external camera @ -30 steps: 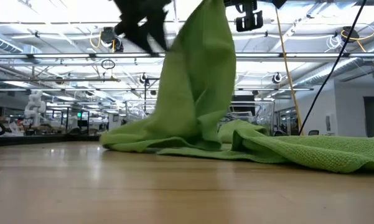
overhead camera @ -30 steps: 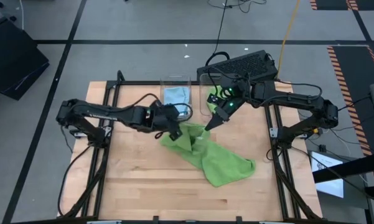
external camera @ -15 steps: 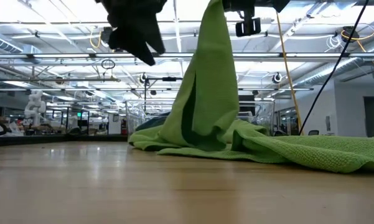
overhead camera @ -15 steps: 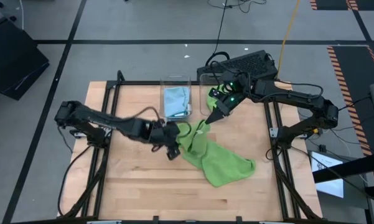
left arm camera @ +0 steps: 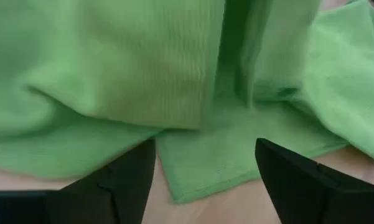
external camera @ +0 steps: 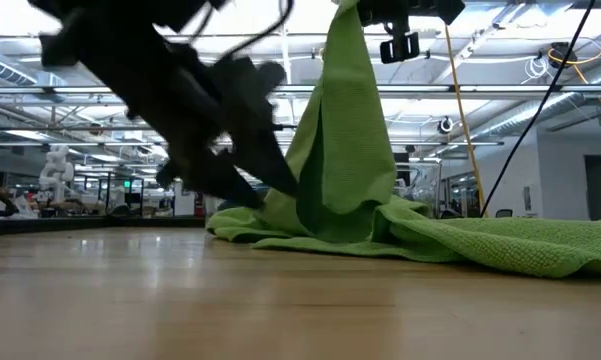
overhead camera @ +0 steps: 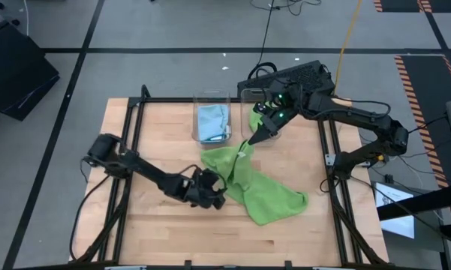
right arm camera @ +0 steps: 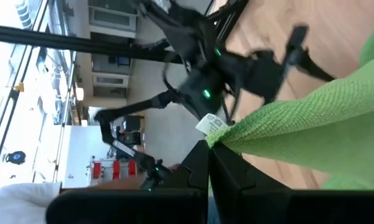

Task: Fold microfiber towels
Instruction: Fold the left green microfiber towel

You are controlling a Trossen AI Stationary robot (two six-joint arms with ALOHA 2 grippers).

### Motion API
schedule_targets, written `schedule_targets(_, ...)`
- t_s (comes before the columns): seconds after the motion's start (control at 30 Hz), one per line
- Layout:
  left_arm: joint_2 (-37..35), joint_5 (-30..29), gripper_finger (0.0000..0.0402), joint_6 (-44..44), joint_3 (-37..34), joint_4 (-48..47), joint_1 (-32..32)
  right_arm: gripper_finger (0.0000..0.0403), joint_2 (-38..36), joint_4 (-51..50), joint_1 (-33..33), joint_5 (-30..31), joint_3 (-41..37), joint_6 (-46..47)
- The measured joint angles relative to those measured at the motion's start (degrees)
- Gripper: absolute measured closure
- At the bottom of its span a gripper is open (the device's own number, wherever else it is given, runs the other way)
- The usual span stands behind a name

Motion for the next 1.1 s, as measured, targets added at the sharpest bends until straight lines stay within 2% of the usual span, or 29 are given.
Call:
schedule_targets(0.13,5.8,-0.6,0.0109,-6.2,1.0,3.8,-0.4,0.0403,0.0,0.0,-1.4,-0.1,0.0,-0.2)
schedule_targets(0.23,7.6,-3.5,0.0106,-10.1,1.7,6.2,-0.7,0.0403,0.0,0.3,-2.1,-1.3,0.0,-0.2)
schedule_targets(0.43,7.5,-6.7,0.0106,-10.5,2.3,6.3,0.4,0.0403,0.0,0.5,-2.2,-1.4,0.0,-0.2)
schedule_targets(0.77,7.4,-4.5,0.0116,-12.2,2.3,5.9,5.3,0.0403,0.0,0.4,-2.2,-1.4,0.0,-0.5)
schedule_targets(0.83,7.4,-2.6,0.0142,-11.8,2.3,5.7,6.5,0.0403,0.0,0.4,-2.2,-1.4,0.0,-0.6)
schedule_targets(0.9,7.4,-0.4,0.0188,-10.9,2.3,5.6,7.5,0.0403,0.0,0.4,-2.2,-1.4,0.0,-0.6)
schedule_targets(1.07,6.6,9.0,0.0360,-10.1,2.3,3.4,8.3,0.0403,0.0,-0.1,-2.6,-1.4,0.0,-2.1)
schedule_targets(1.1,5.8,11.4,0.0379,-10.1,2.3,2.1,8.3,0.0403,0.0,-0.6,-2.8,-1.4,0.0,-2.7)
